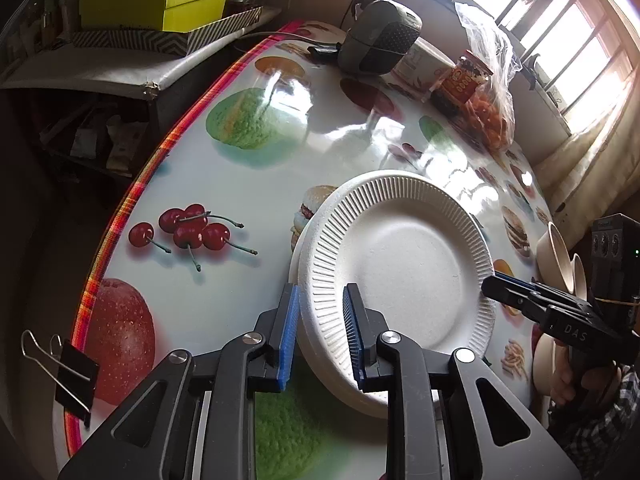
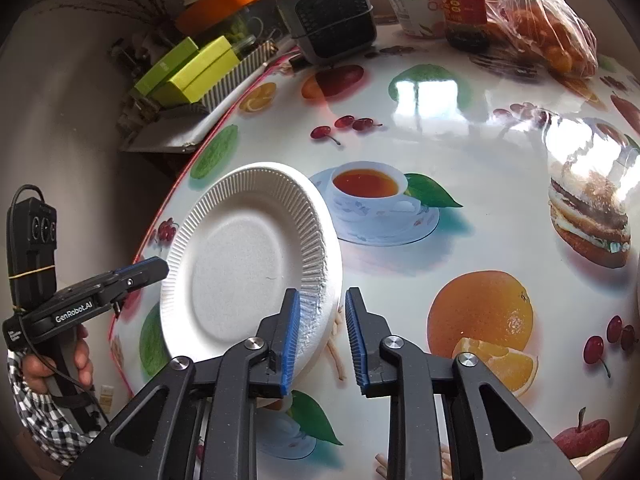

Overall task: Organize plates and bowls
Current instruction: 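Lower and open both tools, setting the plates onto the plates below, then move both tools forward to the beige paper bowls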

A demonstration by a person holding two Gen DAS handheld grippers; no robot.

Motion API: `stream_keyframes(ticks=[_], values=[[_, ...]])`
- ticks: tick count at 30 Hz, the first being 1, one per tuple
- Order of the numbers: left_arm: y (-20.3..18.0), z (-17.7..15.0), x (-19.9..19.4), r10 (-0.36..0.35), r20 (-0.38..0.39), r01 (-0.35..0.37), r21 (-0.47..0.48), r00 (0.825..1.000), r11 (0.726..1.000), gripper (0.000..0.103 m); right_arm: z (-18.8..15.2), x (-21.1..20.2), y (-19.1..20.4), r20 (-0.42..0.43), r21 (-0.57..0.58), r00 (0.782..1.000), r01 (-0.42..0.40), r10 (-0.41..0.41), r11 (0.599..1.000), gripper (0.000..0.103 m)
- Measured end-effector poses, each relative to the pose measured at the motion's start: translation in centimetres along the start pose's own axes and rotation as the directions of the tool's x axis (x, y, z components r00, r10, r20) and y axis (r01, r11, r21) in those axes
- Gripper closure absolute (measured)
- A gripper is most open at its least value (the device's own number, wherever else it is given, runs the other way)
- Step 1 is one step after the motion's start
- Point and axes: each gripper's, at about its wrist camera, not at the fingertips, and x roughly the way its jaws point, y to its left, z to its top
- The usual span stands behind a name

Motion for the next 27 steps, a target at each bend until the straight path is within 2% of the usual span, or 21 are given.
stream_keyframes(ticks=[3,11,17,22,27], values=[[-0.4,0.1,-0.4,0.010,0.014,-0.010,0.015,1.000,1.000,0.075,0.1,-0.5,0.0,0.012,-0.002,1.000,0.001,-0.001,1.000,0.071],[-1.9,0.6,-1.5,0.003,0.038,-0.005,0.037,0.999,0.999,0.074,0.0,-2.2,-0.1,0.059,0.019,0.998,0.000,-0.002,1.000,0.067],[-4.1,0.6,-2.4,-0.012,0.060,0.008,0.070,0.998,0.997,0.073,-0.6,-5.1,0.0,0.123,0.012,0.992,0.028,-0.030,1.000,0.058],[-6.6,0.5,-2.6,-0.044,0.059,0.037,0.111,0.997,0.993,0.073,-1.2,-7.8,-0.5,0.171,0.020,0.982,0.073,-0.075,0.997,0.052],[-9.2,0.7,-2.3,-0.093,0.049,0.086,0.131,0.994,0.988,0.073,-2.2,-10.3,-2.0,0.204,0.054,0.967,0.147,-0.155,0.988,0.051]])
